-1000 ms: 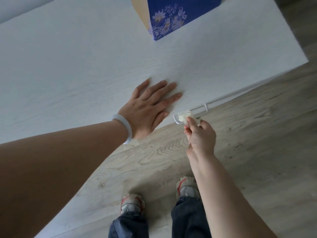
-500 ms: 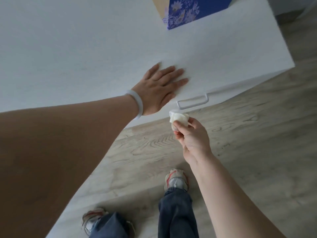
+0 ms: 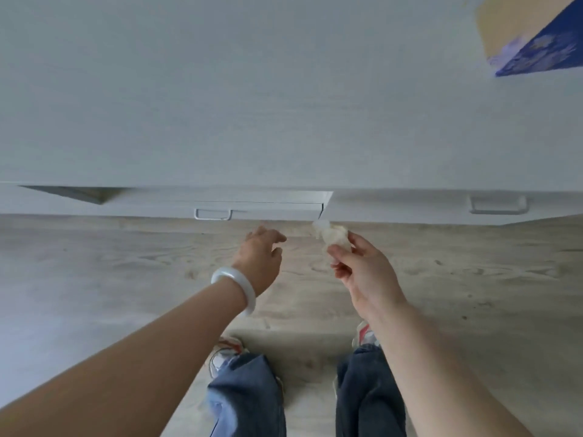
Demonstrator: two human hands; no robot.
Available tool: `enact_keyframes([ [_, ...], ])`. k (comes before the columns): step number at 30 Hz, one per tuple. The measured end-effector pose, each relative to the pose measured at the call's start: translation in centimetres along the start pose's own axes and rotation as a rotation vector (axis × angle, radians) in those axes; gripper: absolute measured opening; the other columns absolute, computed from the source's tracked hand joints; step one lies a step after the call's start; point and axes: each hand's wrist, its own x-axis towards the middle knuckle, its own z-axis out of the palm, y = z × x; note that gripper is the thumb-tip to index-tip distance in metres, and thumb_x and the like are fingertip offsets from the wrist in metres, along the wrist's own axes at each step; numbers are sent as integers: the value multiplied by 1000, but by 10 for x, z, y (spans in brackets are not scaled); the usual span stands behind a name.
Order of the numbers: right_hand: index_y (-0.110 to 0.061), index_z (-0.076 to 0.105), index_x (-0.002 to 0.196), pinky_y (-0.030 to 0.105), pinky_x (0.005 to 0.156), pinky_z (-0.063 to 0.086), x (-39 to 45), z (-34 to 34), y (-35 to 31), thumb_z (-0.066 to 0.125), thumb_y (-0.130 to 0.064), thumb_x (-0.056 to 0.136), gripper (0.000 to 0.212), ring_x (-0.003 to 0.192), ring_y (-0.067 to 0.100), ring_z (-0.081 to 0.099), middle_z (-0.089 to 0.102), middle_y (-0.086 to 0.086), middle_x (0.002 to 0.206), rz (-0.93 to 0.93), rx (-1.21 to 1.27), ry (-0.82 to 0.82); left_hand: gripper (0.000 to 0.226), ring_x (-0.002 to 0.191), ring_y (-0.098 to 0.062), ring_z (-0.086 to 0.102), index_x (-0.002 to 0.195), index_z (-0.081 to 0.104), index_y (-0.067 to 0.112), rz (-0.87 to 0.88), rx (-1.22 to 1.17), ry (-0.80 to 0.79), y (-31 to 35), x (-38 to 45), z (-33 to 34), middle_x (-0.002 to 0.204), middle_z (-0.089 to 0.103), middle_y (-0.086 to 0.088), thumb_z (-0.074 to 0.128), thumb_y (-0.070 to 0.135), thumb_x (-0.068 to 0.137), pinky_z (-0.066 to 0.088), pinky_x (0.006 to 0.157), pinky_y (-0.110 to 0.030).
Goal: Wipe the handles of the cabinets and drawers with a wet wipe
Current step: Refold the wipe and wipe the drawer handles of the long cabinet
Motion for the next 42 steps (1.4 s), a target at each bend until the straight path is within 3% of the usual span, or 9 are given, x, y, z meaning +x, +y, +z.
enact_keyframes([
  [11, -9, 63, 106, 34, 81, 53, -34, 155, 56, 53, -11, 97, 14, 96, 24, 62, 66, 12, 106, 124, 88, -13, 40, 127, -24, 44, 136, 48, 17, -251, 40, -94, -151, -57, -107, 138, 47, -6, 45, 17, 96, 38, 104, -34],
  [15, -13, 65, 96, 23, 69, 44, -27, 188, 72, 56, 0, 92, 16, 79, 16, 59, 67, 7, 93, 176, 30, 37, 39, 128, -24, 43, 136, 49, 17, -298, 58, -105, -174, -51, -136, 138, 47, -6, 47, 18, 97, 37, 105, -35],
  [19, -5, 64, 116, 24, 79, 41, -5, 209, 80, 59, 3, 90, 28, 96, 19, 61, 67, 6, 102, 223, -15, 43, 40, 127, -25, 46, 137, 47, 17, -308, 56, -126, -185, -36, -151, 139, 47, -6, 46, 24, 98, 38, 105, -35],
  [22, -9, 65, 111, 34, 106, 40, 13, 223, 82, 57, 1, 92, 23, 123, 25, 52, 66, 7, 111, 262, -4, 43, 43, 129, -23, 43, 140, 44, 17, -253, 82, -140, -193, -20, -157, 140, 46, -5, 45, 33, 99, 36, 107, -35],
  [24, -11, 64, 102, 38, 111, 35, 26, 235, 88, 55, 1, 93, 17, 117, 18, 52, 63, 8, 117, 275, 1, 43, 45, 131, -23, 40, 141, 42, 17, -214, 105, -163, -200, -8, -158, 141, 44, -5, 43, 35, 100, 35, 108, -36],
  [29, 9, 59, 116, 17, 65, 47, 61, 250, 122, 45, -1, 96, 26, 94, 12, 67, 61, 20, 127, 251, 84, 71, 48, 134, -24, 36, 144, 37, 20, -107, 222, -263, -237, 24, -156, 145, 40, -4, 41, 38, 100, 34, 110, -39],
  [34, 2, 62, 110, 24, 64, 49, 79, 264, 148, 55, -9, 96, 19, 78, 19, 61, 63, 12, 87, 136, 107, 287, 50, 137, -22, 32, 148, 31, 23, 80, 326, -306, -270, 50, -170, 149, 35, 0, 36, 39, 101, 29, 113, -39],
  [38, -12, 62, 90, 33, 68, 46, 89, 290, 178, 60, -5, 91, 7, 71, 19, 57, 60, 5, 79, 24, 199, 428, 52, 142, -20, 22, 150, 27, 24, 334, 414, -317, -296, 71, -173, 154, 28, 2, 33, 42, 101, 22, 117, -38],
  [42, -6, 65, 100, 31, 68, 49, 100, 300, 210, 68, -11, 85, 16, 78, 23, 64, 68, 10, 89, -20, 254, 525, 56, 148, -16, 3, 153, 15, 25, 530, 560, -387, -310, 97, -154, 161, 7, 5, 30, 43, 102, 9, 118, -35],
])
